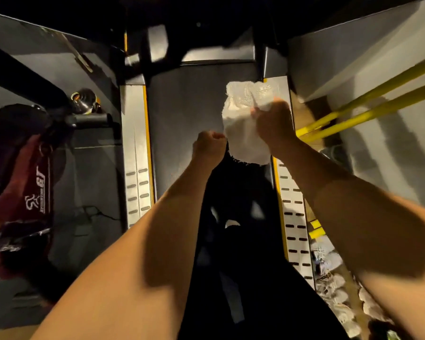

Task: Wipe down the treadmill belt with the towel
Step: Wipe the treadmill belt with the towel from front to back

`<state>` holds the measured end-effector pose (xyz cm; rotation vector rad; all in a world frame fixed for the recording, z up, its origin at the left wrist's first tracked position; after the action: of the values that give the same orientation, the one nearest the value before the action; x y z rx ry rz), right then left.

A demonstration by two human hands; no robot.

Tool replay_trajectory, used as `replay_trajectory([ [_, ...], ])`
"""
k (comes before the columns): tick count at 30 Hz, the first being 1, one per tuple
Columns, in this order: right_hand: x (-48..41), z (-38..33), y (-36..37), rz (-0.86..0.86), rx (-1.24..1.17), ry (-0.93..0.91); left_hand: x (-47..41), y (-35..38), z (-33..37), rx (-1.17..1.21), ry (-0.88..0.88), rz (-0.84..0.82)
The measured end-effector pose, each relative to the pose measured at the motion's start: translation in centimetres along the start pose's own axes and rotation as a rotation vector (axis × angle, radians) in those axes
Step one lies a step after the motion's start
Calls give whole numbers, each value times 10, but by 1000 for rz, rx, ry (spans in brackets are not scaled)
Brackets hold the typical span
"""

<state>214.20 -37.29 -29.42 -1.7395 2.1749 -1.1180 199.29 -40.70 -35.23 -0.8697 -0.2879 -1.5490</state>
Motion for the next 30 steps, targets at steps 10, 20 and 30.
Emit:
replay_trajectory([
  [10,-156,86,148,-158,-7,-23,-221,23,-47,174,25,87],
  [20,-331,153,280,-471,159,29,-419,57,-95,295,-101,-12],
  [30,-432,145,336,-40,249,-251,-514,1,-151,-152,-11,188],
])
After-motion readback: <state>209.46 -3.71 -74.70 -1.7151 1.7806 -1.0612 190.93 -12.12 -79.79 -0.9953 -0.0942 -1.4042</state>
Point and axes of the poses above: each hand's wrist, its own x-axis away from the middle knuckle, its own y-axis out of the palm, z = x × y, the point moved 4 cm from there along -x, towards the middle knuckle, and after that the axes turned 2 degrees about y, right-handed, at the moved point
